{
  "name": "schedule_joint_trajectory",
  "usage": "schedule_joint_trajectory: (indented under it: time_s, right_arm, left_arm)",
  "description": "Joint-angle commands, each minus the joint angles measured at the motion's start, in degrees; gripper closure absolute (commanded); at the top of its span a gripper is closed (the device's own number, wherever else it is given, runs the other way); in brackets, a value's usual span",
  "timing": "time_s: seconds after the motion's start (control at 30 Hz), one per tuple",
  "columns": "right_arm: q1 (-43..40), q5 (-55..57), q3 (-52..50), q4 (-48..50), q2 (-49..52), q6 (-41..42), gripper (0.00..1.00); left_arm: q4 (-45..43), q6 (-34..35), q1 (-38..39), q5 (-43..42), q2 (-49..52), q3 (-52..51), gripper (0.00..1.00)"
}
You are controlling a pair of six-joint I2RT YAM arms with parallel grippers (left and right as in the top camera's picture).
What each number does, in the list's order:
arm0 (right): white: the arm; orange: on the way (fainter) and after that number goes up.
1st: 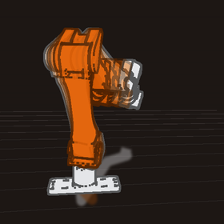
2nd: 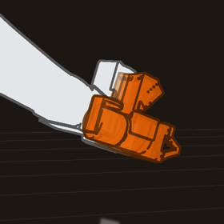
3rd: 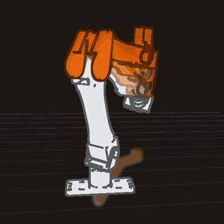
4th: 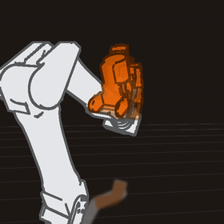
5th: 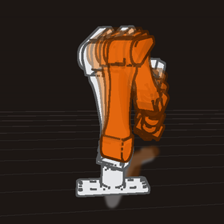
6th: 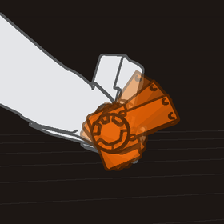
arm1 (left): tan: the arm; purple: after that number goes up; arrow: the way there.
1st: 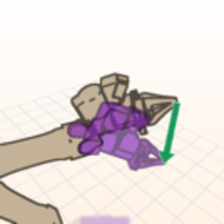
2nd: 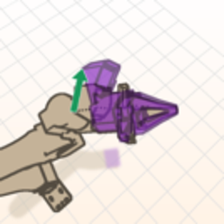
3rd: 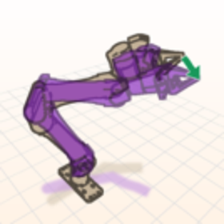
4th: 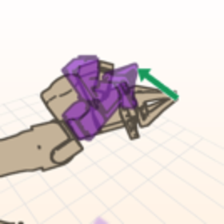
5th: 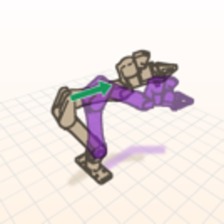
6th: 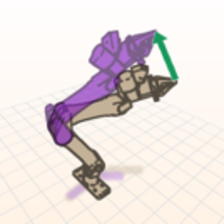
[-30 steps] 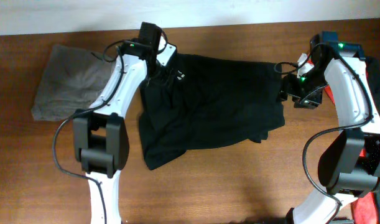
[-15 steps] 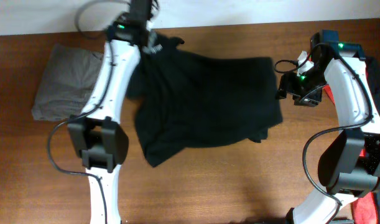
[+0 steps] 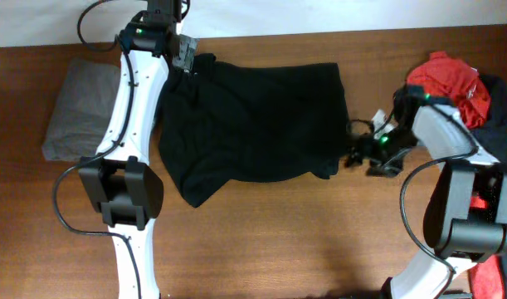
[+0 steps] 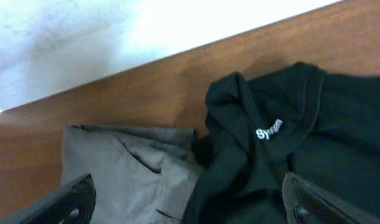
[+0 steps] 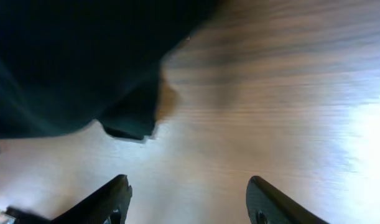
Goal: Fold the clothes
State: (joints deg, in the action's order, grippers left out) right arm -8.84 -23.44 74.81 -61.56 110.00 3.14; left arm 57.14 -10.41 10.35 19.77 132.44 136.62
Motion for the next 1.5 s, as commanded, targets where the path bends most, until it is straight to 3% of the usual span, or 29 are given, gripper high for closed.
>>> schedule_joint_trajectory:
  time_s: [0.0,0.2,0.23,0.27,0.3,0.37,0.6,0.73,0.87,1.13,1.23,1.37,1.47]
  right_arm:
    - [3.0,-7.5,-4.9,5.1,0.3,-1.8,0.36]
    - [7.9,-7.4,-9.6,16.1,0.3,2.4,0.38]
    - [8.5,-7.3,-9.7,16.9,0.3,3.5,0.44]
    - [8.8,-7.2,-9.7,17.2,0.3,4.1,0.59]
    - [9.1,-6.9,-9.7,17.2,0.3,4.8,0.8]
    - [8.9,-5.1,-8.9,14.4,0.0,4.9,0.96]
    - [6.5,16.3,4.1,-6.4,-10.0,2.9,0.96]
    - [6.4,22.3,14.1,-12.3,-17.2,3.3,0.96]
    - [6.4,24.4,19.3,-13.6,-21.0,3.4,0.96]
    - [6.5,24.8,19.6,-14.7,-21.2,4.5,0.96]
    - [6.5,24.8,19.6,-14.6,-21.2,4.5,0.96]
    - [6.5,24.8,19.6,-14.5,-21.2,4.5,0.96]
    - [6.5,24.8,19.6,-14.7,-21.2,4.5,0.96]
  left_arm:
    - [3.1,3.7,0.8,-1.6,-3.1,0.4,0.05]
    - [10.2,5.3,1.3,-13.9,-8.9,0.6,0.05]
    - [11.6,5.3,1.3,-16.1,-9.8,0.6,0.05]
    - [13.0,5.3,1.3,-17.9,-10.6,0.6,0.05]
    - [14.5,5.2,1.3,-19.1,-11.2,0.6,0.05]
    - [18.4,5.2,1.3,-19.4,-12.1,0.6,0.05]
    - [28.3,5.2,1.3,-23.5,-12.3,0.6,0.06]
    - [29.1,4.3,1.2,-23.5,-12.3,0.4,0.06]
    - [31.9,4.3,1.2,-23.4,-12.3,0.4,0.06]
    - [37.0,4.1,0.9,-28.4,-12.3,0.3,0.06]
    - [39.6,3.3,1.4,-35.0,-12.2,-0.2,0.16]
    - [39.6,3.7,4.4,-36.2,-12.2,-5.7,0.19]
    - [39.5,3.7,8.2,-39.7,-12.2,-17.2,0.25]
